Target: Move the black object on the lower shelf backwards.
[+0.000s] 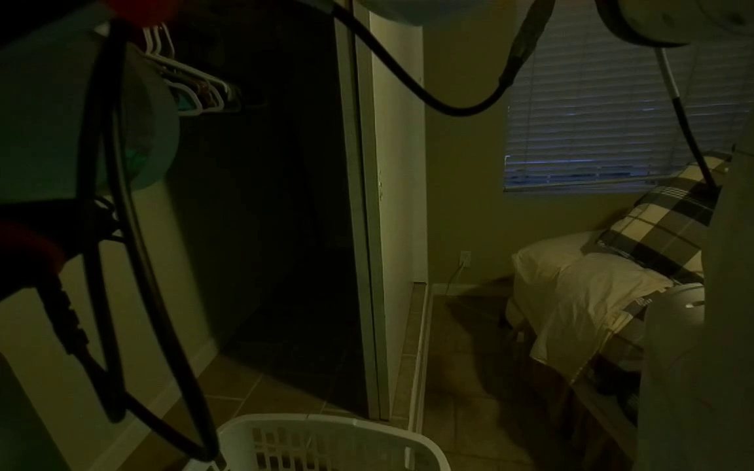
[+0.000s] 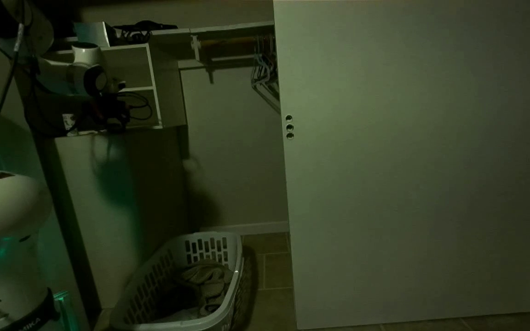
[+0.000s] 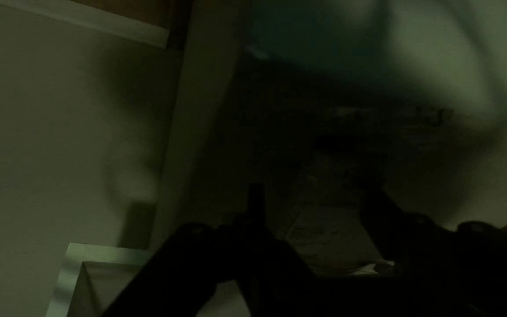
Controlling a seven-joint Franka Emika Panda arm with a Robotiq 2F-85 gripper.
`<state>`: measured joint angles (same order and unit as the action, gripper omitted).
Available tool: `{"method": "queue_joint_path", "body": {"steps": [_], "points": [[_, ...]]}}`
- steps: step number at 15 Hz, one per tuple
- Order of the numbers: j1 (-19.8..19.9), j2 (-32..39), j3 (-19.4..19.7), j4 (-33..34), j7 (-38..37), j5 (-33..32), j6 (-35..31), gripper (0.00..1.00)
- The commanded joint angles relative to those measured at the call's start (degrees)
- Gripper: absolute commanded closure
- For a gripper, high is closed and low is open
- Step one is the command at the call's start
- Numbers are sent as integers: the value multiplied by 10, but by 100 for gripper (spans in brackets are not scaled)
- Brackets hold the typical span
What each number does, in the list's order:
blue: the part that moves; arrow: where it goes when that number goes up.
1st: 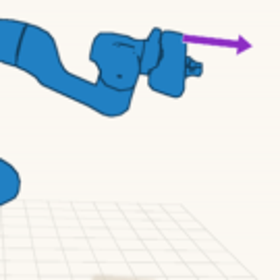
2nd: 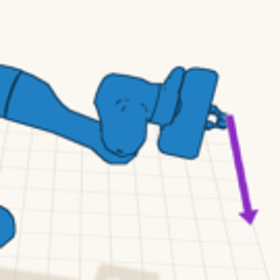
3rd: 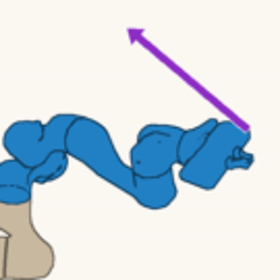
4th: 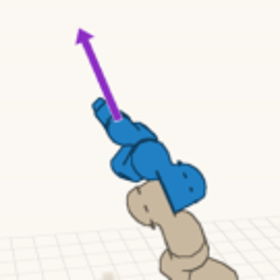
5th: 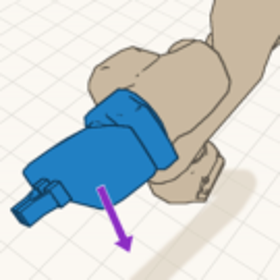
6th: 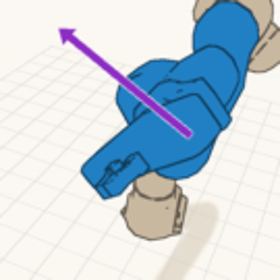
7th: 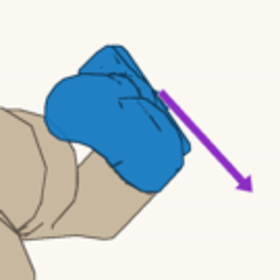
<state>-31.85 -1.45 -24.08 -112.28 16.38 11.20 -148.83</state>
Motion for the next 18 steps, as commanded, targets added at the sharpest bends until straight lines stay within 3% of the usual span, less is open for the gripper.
{"method": "queue_joint_path", "body": {"steps": [1, 5, 9, 12, 13, 18], "points": [[12, -7, -12, -1, -35, -27, -1, 71], [17, -8, -11, 15, -45, -39, 2, 96], [29, 1, -11, 57, -59, -53, 12, 93], [27, 23, -14, 95, -8, -30, 15, 93], [30, 2, -13, 61, -29, -33, 6, 72], [30, 14, -16, 79, -21, -33, 7, 72]]}}
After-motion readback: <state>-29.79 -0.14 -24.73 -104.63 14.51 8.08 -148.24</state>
